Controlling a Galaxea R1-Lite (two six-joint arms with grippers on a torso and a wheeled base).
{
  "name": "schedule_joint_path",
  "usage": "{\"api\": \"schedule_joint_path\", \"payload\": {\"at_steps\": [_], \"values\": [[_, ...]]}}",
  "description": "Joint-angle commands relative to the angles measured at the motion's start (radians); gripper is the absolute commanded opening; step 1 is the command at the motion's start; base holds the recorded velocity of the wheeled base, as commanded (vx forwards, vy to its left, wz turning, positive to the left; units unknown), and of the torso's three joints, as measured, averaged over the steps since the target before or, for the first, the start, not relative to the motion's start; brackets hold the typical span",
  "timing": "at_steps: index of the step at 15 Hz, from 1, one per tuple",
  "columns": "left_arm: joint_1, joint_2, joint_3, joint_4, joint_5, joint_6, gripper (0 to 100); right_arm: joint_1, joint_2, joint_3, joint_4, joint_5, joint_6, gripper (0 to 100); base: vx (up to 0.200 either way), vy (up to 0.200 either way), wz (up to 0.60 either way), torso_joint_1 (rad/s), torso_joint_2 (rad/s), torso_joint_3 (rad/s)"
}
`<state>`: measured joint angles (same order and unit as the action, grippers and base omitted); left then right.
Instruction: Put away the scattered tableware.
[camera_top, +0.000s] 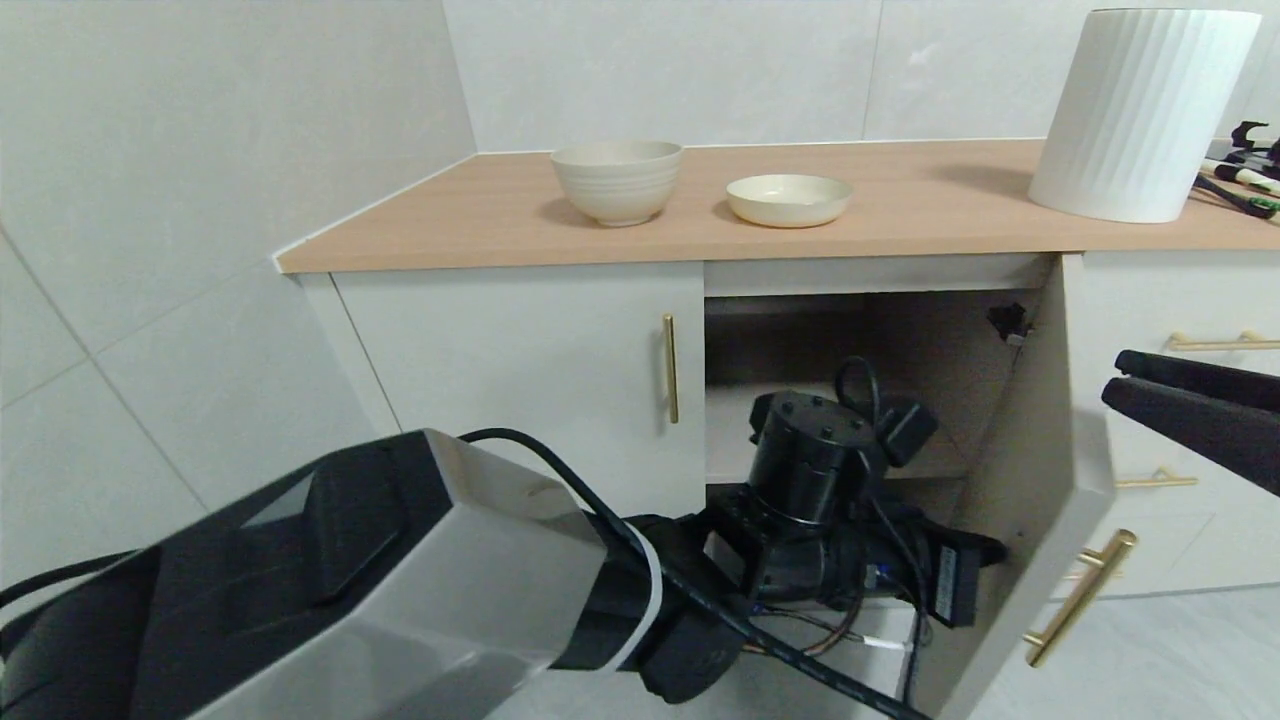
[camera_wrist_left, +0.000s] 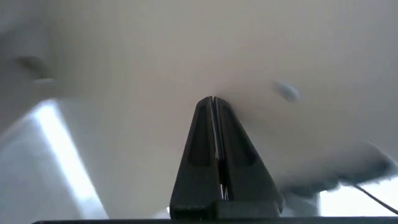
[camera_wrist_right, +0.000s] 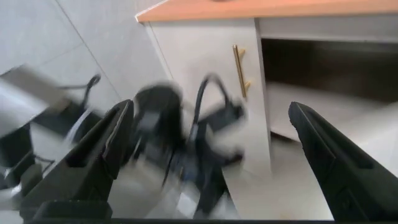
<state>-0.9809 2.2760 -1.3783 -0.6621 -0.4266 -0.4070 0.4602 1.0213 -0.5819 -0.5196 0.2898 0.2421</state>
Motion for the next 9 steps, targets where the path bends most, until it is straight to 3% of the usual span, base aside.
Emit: {"api": "schedule_joint_path", "payload": {"at_steps": [1, 3, 5, 6, 8, 9], "values": [[-0.076, -0.009, -0.042, 0.024, 0.0, -0.001, 0, 0.0, 0.019, -0.036, 0.015, -0.014, 0.0, 100, 0.0, 0.0, 0.0, 0.0, 0.0, 0.0], [-0.142, -0.012, -0.05, 0.041, 0.003, 0.001, 0, 0.0, 0.016, -0.05, 0.036, -0.029, 0.0, 100, 0.0, 0.0, 0.0, 0.0, 0.0, 0.0], [-0.148, -0.05, -0.041, 0.038, 0.031, 0.001, 0, 0.0, 0.013, -0.05, 0.038, -0.029, 0.0, 100, 0.0, 0.0, 0.0, 0.0, 0.0, 0.0], [-0.137, -0.082, -0.03, 0.038, 0.068, 0.001, 0, 0.0, 0.017, -0.05, 0.039, -0.029, 0.0, 100, 0.0, 0.0, 0.0, 0.0, 0.0, 0.0], [-0.093, -0.131, -0.008, 0.039, 0.077, 0.001, 0, 0.0, 0.03, -0.05, 0.039, -0.029, 0.0, 100, 0.0, 0.0, 0.0, 0.0, 0.0, 0.0], [-0.045, -0.185, 0.021, 0.039, 0.081, 0.001, 0, 0.0, 0.053, -0.052, 0.039, -0.029, 0.0, 100, 0.0, 0.0, 0.0, 0.0, 0.0, 0.0]]}}
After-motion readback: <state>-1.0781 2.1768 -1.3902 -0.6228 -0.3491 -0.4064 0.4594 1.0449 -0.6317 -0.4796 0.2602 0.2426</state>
